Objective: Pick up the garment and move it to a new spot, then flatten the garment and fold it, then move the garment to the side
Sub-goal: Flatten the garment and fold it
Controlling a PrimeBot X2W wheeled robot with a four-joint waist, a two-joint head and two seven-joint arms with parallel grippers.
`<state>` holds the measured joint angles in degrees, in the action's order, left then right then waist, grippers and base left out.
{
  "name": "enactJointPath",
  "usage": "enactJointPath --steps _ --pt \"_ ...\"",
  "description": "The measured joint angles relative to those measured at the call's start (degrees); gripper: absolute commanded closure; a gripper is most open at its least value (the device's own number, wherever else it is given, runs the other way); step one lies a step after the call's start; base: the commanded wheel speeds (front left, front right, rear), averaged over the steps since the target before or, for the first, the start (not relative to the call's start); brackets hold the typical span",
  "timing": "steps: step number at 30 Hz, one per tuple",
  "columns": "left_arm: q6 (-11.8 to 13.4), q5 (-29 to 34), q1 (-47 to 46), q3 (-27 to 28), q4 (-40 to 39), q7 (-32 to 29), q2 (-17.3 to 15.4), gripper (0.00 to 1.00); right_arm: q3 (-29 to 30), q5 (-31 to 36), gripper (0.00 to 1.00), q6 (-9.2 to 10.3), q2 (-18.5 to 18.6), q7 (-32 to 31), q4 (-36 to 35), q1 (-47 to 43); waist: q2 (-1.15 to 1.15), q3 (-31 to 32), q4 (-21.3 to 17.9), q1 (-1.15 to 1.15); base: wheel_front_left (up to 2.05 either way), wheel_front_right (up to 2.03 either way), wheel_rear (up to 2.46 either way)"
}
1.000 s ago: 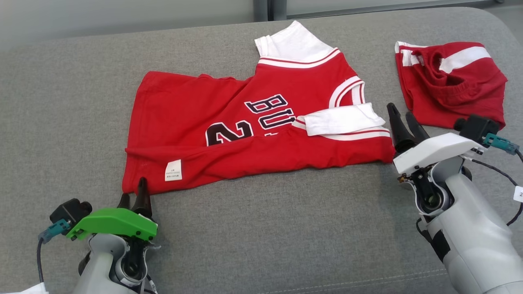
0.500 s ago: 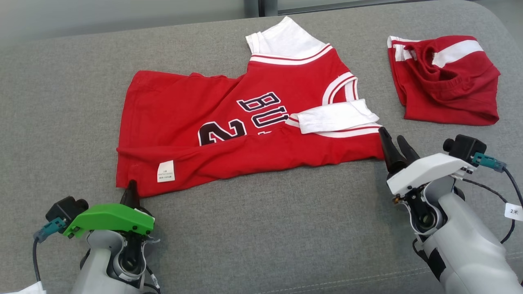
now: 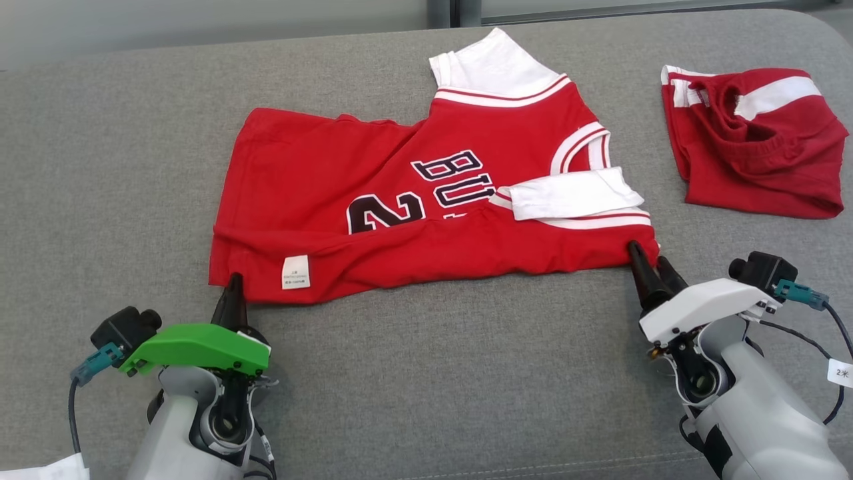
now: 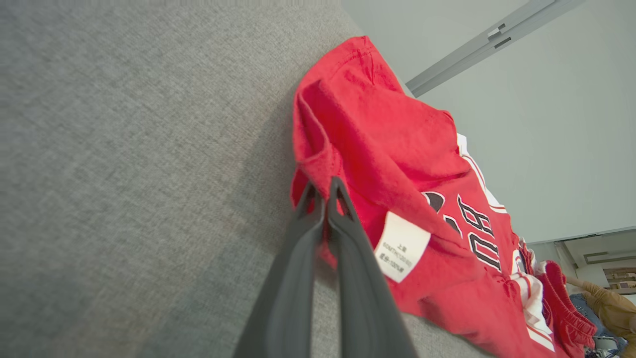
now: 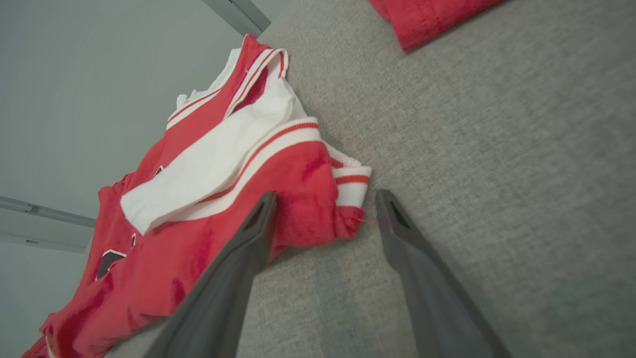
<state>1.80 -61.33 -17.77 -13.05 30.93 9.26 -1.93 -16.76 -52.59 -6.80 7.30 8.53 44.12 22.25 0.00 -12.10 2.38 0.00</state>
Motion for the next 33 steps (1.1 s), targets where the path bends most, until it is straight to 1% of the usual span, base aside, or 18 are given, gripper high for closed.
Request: enactJointPath --steps 3,4,5,8,9,16,21,28,30,33 --pt "-0.11 -0.40 0.07 -0.26 -0.31 0.46 0.01 1.00 -0.27 0.01 0.00 -0.24 -0.04 -0.11 0.69 0.25 0.00 0.05 0.63 0.00 0.00 0.00 0.00" --pt "-0.11 -0.51 0.13 -0.29 -0.40 0.47 0.01 1.00 -0.44 0.05 0.20 -0.24 -0.03 -0.25 1.01 0.54 0.00 0.06 0.75 0.00 0.00 0.00 0.00" --pt "-0.11 -0.51 0.16 -0.41 -0.48 0.62 0.01 1.00 -0.58 0.11 0.52 -0.24 -0.04 -0.25 1.19 0.85 0.00 0.06 0.83 0.00 0.00 0.00 0.00" --pt "-0.10 -0.51 0.17 -1.00 -1.15 0.97 0.01 1.00 -1.16 0.29 0.80 -0.24 -0.10 -0.25 1.47 1.49 0.00 0.00 0.96 0.00 0.00 0.00 0.00" --pt "-0.10 -0.51 0.17 -1.26 -1.38 1.07 0.01 1.00 -1.30 0.29 0.99 -0.24 -0.10 -0.25 1.52 1.79 0.00 -0.02 0.99 0.00 0.00 0.00 0.00" --pt "-0.11 -0.51 0.33 -1.60 -2.27 2.10 0.01 1.00 -2.08 0.27 1.00 -0.24 -0.75 0.22 1.04 2.43 0.00 0.20 0.81 0.00 0.00 0.00 0.00" --pt "-0.11 -0.56 1.09 -1.23 -3.34 2.92 0.01 1.00 -2.14 -0.29 1.00 -0.24 -0.87 1.21 -1.59 2.45 0.00 1.07 0.16 0.00 0.00 0.00 0.00" --pt "-0.29 -1.04 3.11 0.08 -5.78 3.52 0.01 1.00 -1.99 -4.70 1.00 -0.25 -1.40 1.53 -6.39 0.48 0.00 3.02 -0.58 0.00 0.00 0.00 0.00" --pt "-0.27 -1.09 4.01 0.83 -6.92 4.09 0.01 1.00 -0.70 -6.81 1.00 -0.24 -1.69 1.53 -7.25 -0.96 0.00 3.65 -0.73 0.00 0.00 0.00 0.00" --pt "-0.22 -1.43 7.07 2.46 -9.33 4.49 0.01 1.00 1.54 -8.80 1.00 -0.25 -1.21 1.59 -8.38 -4.58 0.00 4.94 -0.98 0.00 0.00 0.00 0.00"
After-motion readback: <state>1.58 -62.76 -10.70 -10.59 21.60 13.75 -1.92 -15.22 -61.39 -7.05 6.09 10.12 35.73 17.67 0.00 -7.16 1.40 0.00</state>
